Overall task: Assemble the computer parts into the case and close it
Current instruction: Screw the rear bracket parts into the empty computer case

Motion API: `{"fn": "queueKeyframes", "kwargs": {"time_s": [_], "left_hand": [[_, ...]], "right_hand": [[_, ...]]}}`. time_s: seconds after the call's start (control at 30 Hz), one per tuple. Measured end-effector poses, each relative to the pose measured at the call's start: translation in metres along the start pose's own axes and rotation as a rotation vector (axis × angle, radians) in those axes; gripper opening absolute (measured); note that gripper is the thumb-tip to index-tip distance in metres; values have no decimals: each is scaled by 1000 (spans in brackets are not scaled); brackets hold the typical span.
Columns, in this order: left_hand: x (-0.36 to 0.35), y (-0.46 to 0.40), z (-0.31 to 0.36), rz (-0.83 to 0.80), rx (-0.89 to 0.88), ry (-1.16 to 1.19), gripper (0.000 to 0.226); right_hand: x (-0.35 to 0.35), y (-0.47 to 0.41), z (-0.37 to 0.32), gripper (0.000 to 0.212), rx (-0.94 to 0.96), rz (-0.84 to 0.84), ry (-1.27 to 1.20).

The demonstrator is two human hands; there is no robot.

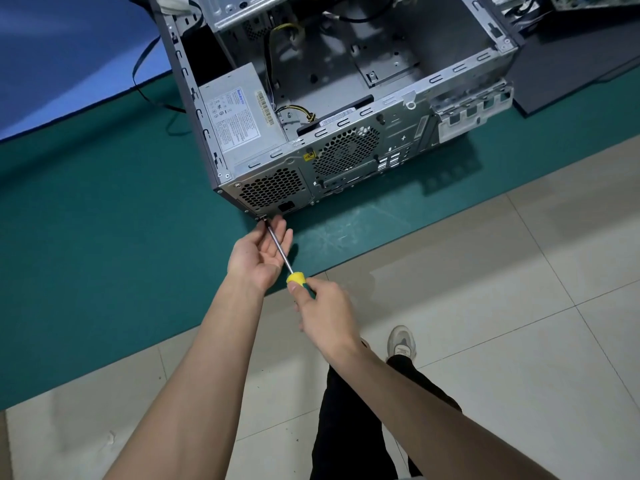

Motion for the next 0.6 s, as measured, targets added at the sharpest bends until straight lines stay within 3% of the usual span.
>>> {"fn": "queueKeyframes", "kwargs": {"time_s": [0.37,0.6], "left_hand": [[-3,-3,2,31,-15,-81,16],[-5,2,5,47,-29,-122,16]], "right_hand": [[-3,-2,0,37,-74,-19,-70],[-3,-1,-4,30,-191,-127,-310]]}}
Point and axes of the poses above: each hand's wrist, its own y-axis away from the middle knuckle, its own x-axis out of the back of the hand, z = x × y, the point moved 3 cm from there along -y, towards the middle knuckle, and after that the axes turned 12 degrees about y, right-handed, at the moved point
